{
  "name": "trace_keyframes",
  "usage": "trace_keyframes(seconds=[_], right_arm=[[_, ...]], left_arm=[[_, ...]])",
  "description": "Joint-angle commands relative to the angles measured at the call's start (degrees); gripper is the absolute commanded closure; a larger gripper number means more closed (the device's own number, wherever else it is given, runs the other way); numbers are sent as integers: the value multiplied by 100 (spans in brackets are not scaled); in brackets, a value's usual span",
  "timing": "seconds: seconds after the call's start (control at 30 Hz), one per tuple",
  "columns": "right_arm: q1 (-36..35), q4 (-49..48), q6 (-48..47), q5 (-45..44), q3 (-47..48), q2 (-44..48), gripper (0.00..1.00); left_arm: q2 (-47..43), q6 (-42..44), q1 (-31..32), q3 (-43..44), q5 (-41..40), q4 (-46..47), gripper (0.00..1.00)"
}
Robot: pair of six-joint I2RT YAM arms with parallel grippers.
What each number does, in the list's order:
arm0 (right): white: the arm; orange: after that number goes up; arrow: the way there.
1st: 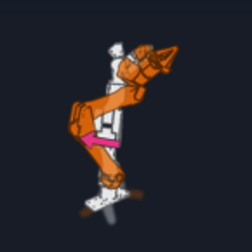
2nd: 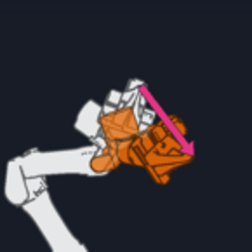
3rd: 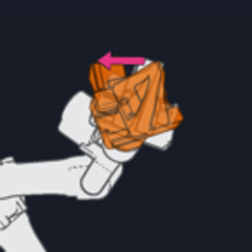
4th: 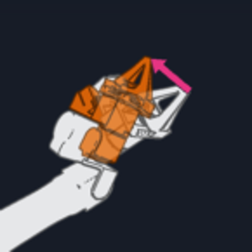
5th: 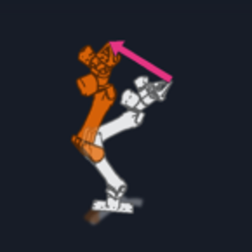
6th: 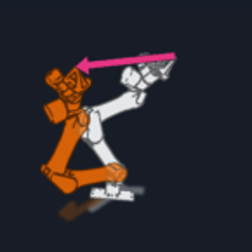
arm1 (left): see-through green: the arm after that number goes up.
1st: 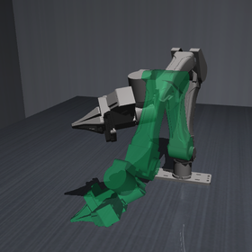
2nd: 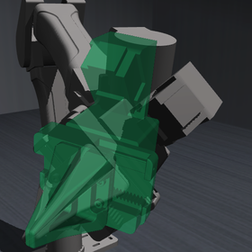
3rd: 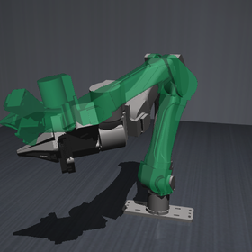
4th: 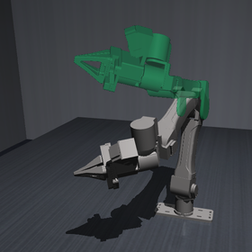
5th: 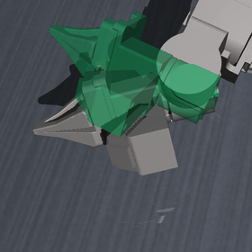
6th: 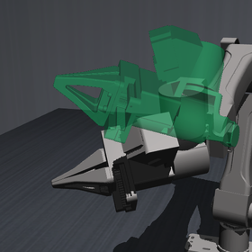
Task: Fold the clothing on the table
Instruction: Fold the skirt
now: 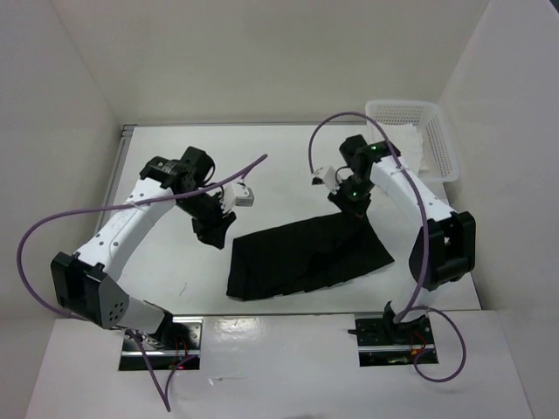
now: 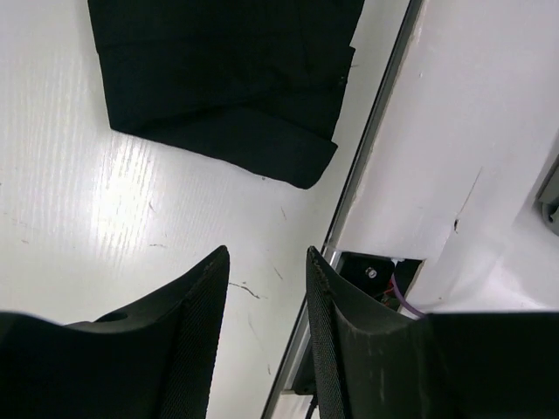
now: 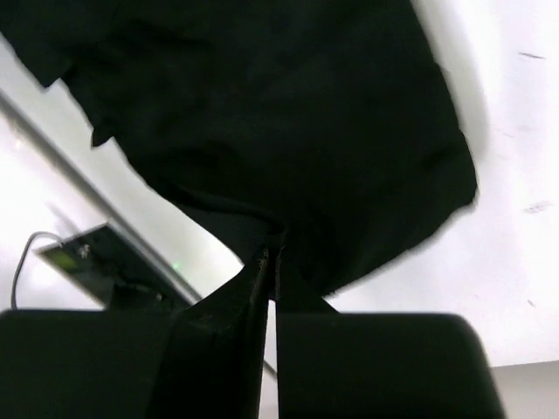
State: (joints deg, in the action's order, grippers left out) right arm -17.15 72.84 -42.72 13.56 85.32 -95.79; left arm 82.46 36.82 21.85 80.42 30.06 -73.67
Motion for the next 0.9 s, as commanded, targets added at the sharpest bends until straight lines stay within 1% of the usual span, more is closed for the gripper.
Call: trace_keyframes(seconds=[0.0, 0.03, 0.07, 0.1, 0.13, 0.17, 0.2, 0.27, 0.3, 0.37, 0.43, 0.53, 0.6, 0.63, 0.67, 0.7, 0.77, 0.8, 0.83, 0.87], right_arm=[[-666, 125, 113, -485, -489, 516, 92], [-824, 125, 193, -556, -620, 569, 90], [-1191, 178, 281, -626, -918, 622, 88], [-1395, 178, 369, -766, -1077, 727, 79], [-1588, 178, 561, -828, -1235, 728, 73], [-1929, 178, 650, -829, -1507, 815, 70], [-2055, 178, 747, -907, -1622, 868, 67], [-2283, 178, 1010, -1039, -1860, 938, 55], [-2284, 178, 1081, -1092, -1922, 939, 53], [-2337, 178, 1274, -1206, -2037, 992, 45], [-2337, 178, 1389, -1295, -2037, 1114, 42], [-2399, 178, 1459, -1313, -1783, 1115, 41], [-2399, 178, 1530, -1172, -1581, 1115, 39], [-2399, 74, 1591, -1024, -1388, 1115, 38], [-2399, -23, 1696, -935, -1299, 1037, 31], [-2399, -137, 1775, -847, -1229, 984, 25], [-2399, -576, 2064, -488, -1115, 712, 12], [-2399, -665, 2118, -303, -1114, 571, 10], [-2399, -822, 2188, -154, -1114, 405, 8], [-2399, -946, 2293, -83, -1114, 64, 3]], left_arm=[[-308, -131, 4, -105, -1, -69, 52], [-379, -183, 4, -106, -53, -69, 52], [-379, -253, 4, -106, -149, -69, 52], [-432, -254, 4, -106, -150, -16, 52], [-493, -306, 4, -158, -228, -16, 52], [-494, -307, 4, -158, -281, -16, 51], [-546, -307, 4, -219, -282, 36, 51], [-599, -360, 4, -272, -335, 37, 51], [-669, -360, 4, -273, -404, 89, 51], [-722, -360, 4, -334, -466, 90, 51], [-784, -360, 4, -387, -545, 142, 51], [-924, -421, -48, -457, -686, 203, 51], [-1135, -622, -118, -527, -782, 352, 45], [-1205, -736, -171, -528, -870, 449, 39], [-1336, -1016, -233, -606, -1140, 685, 34], [-1407, -1123, -233, -659, -1256, 783, 27], [-1591, -1360, -373, -826, -1424, 1063, 22], [-1592, -1649, -374, -887, -1607, 1170, 14], [-1653, -1756, -522, -949, -1670, 1240, 9], [-1654, -1861, -584, -1071, -1670, 1345, 4]])
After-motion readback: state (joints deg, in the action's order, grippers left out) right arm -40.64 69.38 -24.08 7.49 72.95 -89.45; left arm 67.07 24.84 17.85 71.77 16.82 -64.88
